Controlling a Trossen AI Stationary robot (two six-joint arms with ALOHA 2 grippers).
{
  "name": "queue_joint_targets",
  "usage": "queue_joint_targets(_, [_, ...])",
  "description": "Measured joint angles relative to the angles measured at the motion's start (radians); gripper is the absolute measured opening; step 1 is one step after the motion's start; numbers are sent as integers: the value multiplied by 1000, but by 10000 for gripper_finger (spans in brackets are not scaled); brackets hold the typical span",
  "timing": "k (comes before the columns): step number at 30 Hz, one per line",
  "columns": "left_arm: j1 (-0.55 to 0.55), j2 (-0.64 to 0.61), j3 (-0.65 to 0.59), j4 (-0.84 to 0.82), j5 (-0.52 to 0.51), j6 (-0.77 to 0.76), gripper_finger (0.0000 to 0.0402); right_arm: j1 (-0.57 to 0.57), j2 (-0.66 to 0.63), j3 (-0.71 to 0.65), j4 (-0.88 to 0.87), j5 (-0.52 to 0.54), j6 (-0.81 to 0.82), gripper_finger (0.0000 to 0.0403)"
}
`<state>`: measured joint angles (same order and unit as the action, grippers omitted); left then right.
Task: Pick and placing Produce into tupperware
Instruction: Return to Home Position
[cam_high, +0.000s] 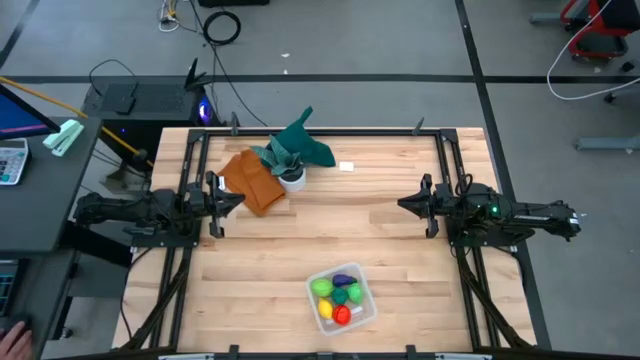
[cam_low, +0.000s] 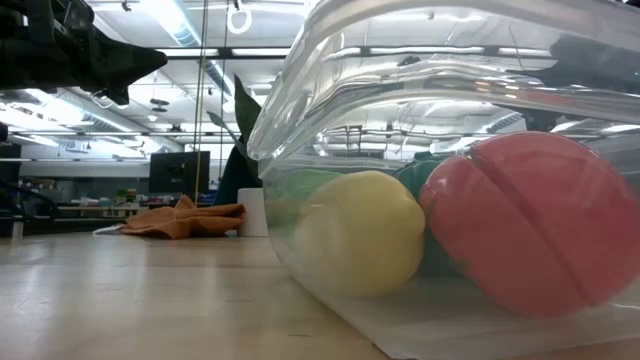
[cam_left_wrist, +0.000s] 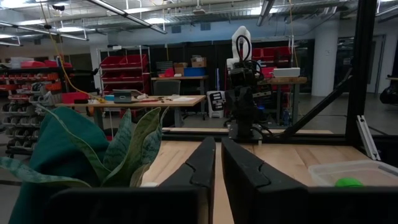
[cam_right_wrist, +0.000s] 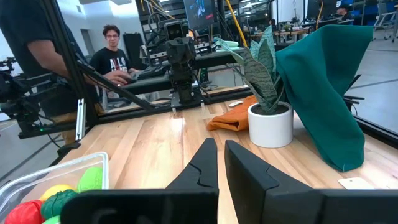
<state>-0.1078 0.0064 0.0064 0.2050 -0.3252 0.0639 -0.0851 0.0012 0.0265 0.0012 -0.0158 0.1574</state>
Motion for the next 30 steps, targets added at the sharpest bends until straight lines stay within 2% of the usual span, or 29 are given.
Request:
queue_joint_targets(7, [0,0,0,0,0,0,23,0,0,0,0,0,0,0])
queue_joint_targets(17, [0,0,0,0,0,0,36,0,0,0,0,0,0,0])
queue_joint_targets(30, [0,0,0,0,0,0,27,0,0,0,0,0,0,0])
